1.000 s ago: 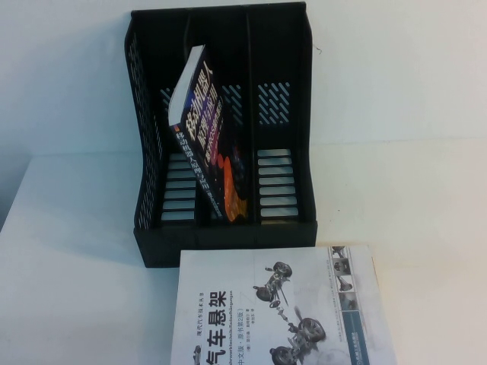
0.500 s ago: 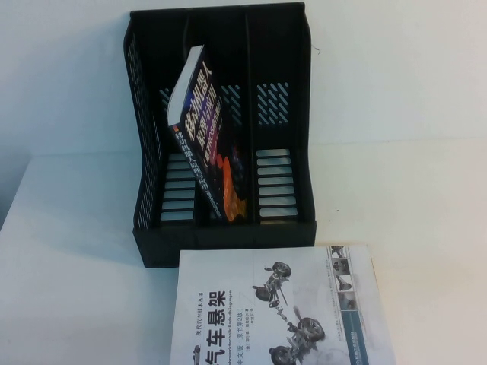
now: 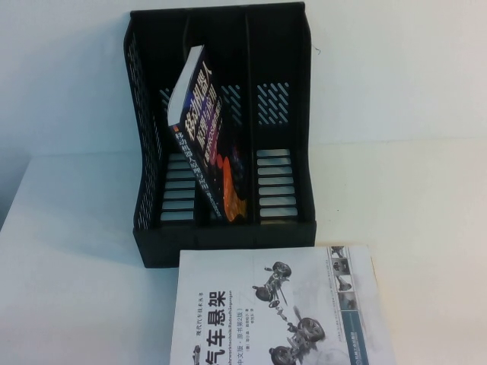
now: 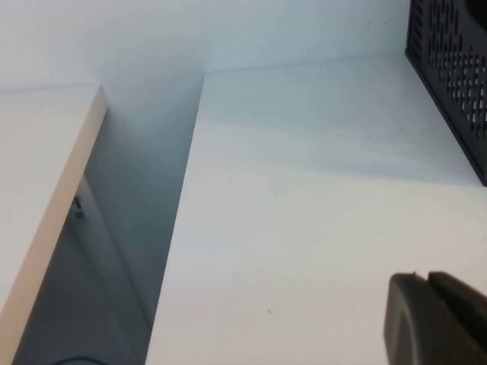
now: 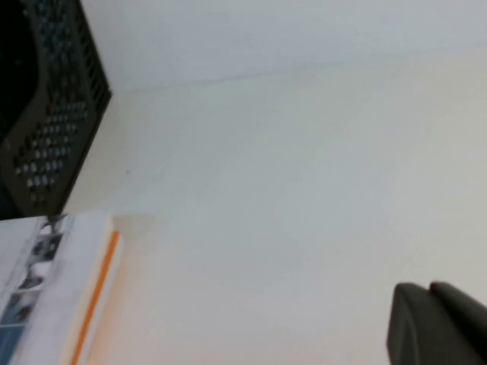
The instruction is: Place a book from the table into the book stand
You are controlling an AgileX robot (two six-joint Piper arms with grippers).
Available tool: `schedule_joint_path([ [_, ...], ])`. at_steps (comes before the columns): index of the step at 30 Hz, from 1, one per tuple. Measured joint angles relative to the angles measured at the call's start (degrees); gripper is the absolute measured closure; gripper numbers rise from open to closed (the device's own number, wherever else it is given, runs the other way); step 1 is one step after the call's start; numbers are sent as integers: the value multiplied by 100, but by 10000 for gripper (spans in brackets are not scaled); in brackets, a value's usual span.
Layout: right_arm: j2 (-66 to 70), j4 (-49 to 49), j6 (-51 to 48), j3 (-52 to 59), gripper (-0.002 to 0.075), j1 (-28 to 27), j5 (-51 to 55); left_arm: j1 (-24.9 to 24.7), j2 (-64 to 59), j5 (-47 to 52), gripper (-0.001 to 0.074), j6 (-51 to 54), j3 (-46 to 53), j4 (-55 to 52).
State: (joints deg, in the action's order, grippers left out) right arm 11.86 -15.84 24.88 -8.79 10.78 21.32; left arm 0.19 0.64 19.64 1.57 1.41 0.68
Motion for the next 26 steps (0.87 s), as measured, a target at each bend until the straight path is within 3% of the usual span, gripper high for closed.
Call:
schedule_joint_path([
  [4,-930,206,-888,326,728,-682,-68,0,0,0,738,0,0,0],
  [8,-1240,613,-1328,842,728,-1006,-262,0,0,0,738,0,0,0],
  [26,-1249,870,-1484,992,728,-1089,-98,0,0,22,738,2,0,0],
])
